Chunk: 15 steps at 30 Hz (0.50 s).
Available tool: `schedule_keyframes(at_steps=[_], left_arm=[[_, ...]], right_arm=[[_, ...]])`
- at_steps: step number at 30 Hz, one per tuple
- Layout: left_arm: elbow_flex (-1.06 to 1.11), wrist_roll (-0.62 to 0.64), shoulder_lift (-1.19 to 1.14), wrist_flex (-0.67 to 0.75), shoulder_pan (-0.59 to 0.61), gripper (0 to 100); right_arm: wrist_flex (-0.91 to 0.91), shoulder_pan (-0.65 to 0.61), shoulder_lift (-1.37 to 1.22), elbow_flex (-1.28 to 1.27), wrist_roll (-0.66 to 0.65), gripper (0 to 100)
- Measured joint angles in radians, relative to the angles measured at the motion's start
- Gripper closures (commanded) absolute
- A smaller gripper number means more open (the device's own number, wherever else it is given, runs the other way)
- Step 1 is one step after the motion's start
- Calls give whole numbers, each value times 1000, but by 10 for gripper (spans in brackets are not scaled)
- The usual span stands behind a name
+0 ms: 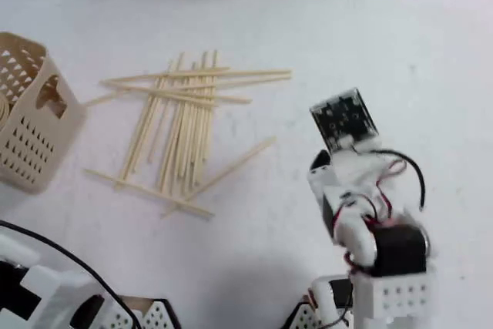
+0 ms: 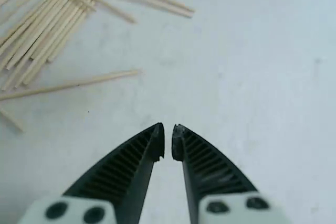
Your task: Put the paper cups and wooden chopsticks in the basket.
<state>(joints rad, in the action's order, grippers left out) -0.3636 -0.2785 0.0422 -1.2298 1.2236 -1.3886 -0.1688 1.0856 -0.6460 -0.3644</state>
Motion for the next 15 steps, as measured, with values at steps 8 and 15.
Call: schedule_keyframes(at_steps=[8,15], left_arm=[[-121,69,0,-141,-63,755],[-318,150,2,-315,-252,756]], right_arm=[[17,17,5,-133,25,950],[184,181,161,-479,-118,950]])
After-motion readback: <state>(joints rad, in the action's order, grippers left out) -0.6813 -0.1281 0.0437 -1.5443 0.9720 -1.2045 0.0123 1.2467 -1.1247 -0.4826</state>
